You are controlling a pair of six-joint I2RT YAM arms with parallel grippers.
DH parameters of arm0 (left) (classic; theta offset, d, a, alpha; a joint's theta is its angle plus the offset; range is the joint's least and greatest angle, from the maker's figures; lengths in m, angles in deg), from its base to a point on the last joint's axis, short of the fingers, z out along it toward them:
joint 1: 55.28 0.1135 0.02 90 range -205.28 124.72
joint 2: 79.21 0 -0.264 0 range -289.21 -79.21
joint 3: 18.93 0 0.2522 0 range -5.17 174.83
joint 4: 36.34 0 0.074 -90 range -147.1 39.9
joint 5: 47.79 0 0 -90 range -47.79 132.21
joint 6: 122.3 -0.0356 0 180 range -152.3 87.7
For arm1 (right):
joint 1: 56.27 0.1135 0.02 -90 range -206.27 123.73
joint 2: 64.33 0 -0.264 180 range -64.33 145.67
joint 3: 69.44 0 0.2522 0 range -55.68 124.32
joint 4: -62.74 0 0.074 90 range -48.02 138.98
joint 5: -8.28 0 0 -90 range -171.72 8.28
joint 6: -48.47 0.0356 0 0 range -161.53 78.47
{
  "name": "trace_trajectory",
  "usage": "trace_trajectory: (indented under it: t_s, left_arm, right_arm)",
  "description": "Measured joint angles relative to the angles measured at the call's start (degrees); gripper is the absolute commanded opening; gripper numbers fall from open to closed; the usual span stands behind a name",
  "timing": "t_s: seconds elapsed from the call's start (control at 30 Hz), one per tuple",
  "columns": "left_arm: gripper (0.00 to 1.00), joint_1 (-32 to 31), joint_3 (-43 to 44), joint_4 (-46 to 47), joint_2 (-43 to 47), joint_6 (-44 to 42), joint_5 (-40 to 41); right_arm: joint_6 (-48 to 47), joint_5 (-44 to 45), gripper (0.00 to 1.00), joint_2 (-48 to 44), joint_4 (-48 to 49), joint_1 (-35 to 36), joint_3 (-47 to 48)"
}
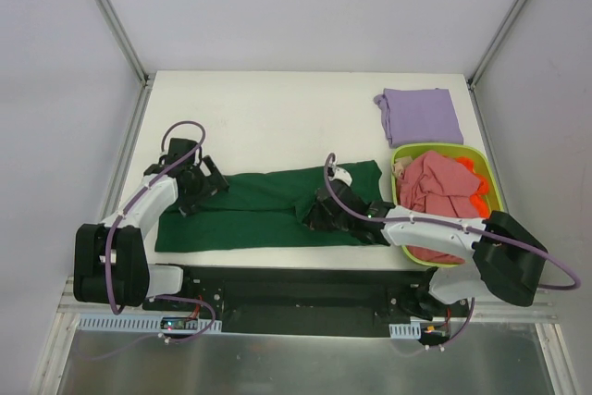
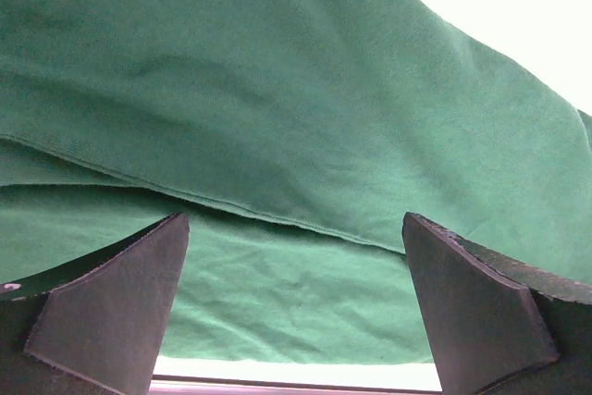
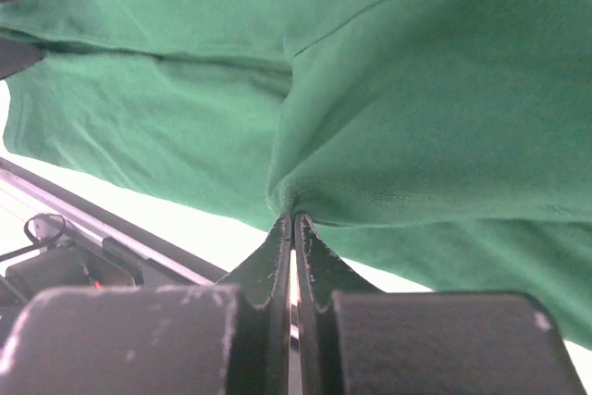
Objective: Fold and stack the t-shirts
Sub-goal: Fold the other side of the tshirt into a rectangle
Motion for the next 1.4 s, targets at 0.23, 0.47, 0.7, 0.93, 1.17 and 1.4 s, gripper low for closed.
trace_trajectory:
  t_s: [0.23,0.47,0.7,0.93,1.17,1.4]
  left_arm:
    - [0.99,0.0,0.0,0.0,0.0,-0.1,-0.5]
    - [0.99,0.0,0.0,0.0,0.0,-0.1,-1.5]
    - [0.99,0.0,0.0,0.0,0.0,-0.1,-2.5]
    - [0.99,0.0,0.0,0.0,0.0,-0.1,-2.7]
    - [0.99,0.0,0.0,0.0,-0.9,-0.2,-2.8]
    - [0.99,0.0,0.0,0.0,-2.0,-0.6,-2.9]
  right_arm:
    - [5.0,0.3,0.04,0.4,-4.0,3.9,0.8]
    - [4.7,2.2,0.05,0.5,-12.2,4.9,7.2]
    - [0.0,4.3,0.14,1.0,-25.0,4.9,18.0]
    - [-2.1,0.8,0.29,4.1,-28.6,4.9,18.5]
    - [-8.5,-3.3,0.68,5.8,-28.7,6.1,18.5]
    - [-15.6,3.0,0.88,-5.3,-28.3,6.3,13.3]
